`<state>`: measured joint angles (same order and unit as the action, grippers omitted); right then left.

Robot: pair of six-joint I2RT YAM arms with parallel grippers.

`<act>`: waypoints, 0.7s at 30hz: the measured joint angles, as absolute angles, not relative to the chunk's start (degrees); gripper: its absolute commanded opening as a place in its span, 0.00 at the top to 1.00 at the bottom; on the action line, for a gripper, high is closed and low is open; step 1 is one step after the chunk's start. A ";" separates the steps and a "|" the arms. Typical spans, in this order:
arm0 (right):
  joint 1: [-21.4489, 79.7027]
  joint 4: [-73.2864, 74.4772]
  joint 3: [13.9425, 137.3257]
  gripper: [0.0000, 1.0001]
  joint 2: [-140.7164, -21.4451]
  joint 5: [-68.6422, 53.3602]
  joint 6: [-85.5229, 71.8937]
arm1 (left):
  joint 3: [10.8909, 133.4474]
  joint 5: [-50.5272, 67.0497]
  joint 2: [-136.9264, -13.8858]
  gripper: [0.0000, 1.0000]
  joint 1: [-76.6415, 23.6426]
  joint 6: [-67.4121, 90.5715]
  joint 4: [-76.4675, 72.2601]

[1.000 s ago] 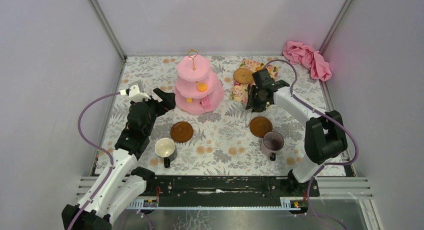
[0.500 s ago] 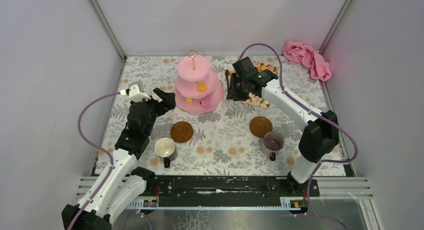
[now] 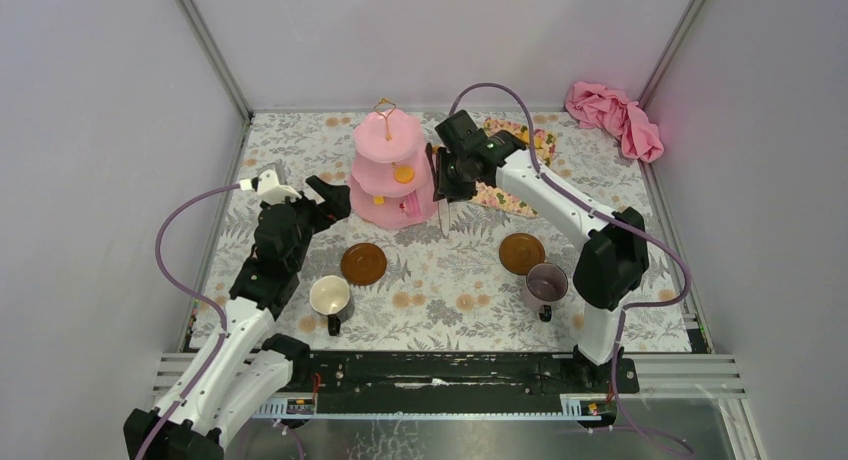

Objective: Serve the afternoon tea
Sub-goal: Pick up the desert from the tray, then place the desert on the desert table.

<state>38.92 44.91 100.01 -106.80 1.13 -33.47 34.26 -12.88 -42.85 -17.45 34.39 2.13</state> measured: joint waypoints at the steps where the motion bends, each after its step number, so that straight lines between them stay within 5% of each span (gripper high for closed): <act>1: 39.05 45.04 100.51 0.84 -107.02 1.26 -33.39 | 34.26 -12.88 -42.87 0.00 -17.41 34.39 2.13; 21: 40.93 47.92 105.32 0.85 -110.56 2.55 -31.86 | 34.26 -12.88 -43.22 0.00 -17.19 34.39 2.11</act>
